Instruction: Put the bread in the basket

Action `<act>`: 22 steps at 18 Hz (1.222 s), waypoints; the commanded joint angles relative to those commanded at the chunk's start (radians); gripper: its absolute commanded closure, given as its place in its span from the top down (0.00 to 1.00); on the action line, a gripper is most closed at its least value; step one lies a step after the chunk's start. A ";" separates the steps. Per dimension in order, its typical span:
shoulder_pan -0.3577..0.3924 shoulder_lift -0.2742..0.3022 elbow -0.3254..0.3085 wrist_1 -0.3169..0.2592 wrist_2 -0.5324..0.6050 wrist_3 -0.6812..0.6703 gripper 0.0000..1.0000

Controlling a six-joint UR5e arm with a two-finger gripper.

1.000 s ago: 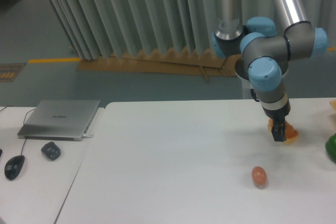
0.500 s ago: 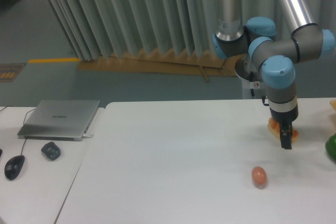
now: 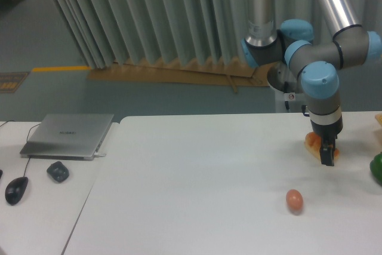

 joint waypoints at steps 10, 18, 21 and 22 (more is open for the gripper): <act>-0.002 0.000 -0.009 0.003 0.023 0.017 1.00; -0.011 -0.003 -0.025 0.011 0.029 0.000 1.00; -0.012 -0.009 -0.029 0.008 0.032 0.000 1.00; -0.012 -0.009 -0.029 0.006 0.032 0.000 1.00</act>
